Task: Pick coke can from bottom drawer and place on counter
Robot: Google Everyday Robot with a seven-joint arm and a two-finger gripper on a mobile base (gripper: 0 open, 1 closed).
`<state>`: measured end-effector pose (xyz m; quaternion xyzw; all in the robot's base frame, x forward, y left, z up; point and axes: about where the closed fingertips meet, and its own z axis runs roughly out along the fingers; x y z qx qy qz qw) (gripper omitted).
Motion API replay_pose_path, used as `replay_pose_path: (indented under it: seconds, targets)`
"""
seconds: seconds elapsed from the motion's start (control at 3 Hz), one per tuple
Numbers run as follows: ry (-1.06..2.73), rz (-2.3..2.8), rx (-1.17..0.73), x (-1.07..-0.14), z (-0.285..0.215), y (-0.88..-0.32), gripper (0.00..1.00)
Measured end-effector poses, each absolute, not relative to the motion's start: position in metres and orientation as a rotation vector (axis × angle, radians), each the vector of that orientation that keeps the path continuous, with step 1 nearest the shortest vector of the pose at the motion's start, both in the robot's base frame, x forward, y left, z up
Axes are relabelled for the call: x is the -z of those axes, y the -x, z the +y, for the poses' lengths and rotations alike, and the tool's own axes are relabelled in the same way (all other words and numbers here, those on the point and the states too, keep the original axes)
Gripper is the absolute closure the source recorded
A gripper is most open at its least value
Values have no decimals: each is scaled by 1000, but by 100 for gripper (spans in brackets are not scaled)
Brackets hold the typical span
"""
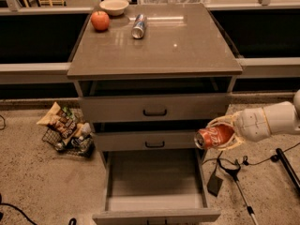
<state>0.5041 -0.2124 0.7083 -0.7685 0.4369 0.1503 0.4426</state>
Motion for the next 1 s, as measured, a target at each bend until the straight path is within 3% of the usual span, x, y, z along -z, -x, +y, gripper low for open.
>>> replay_pose_path:
  seconds: [0.67, 1.0]
  targets:
    - [1968, 939, -162, -817, -215, -560, 100]
    - [1968, 937, -163, -817, -214, -561, 100]
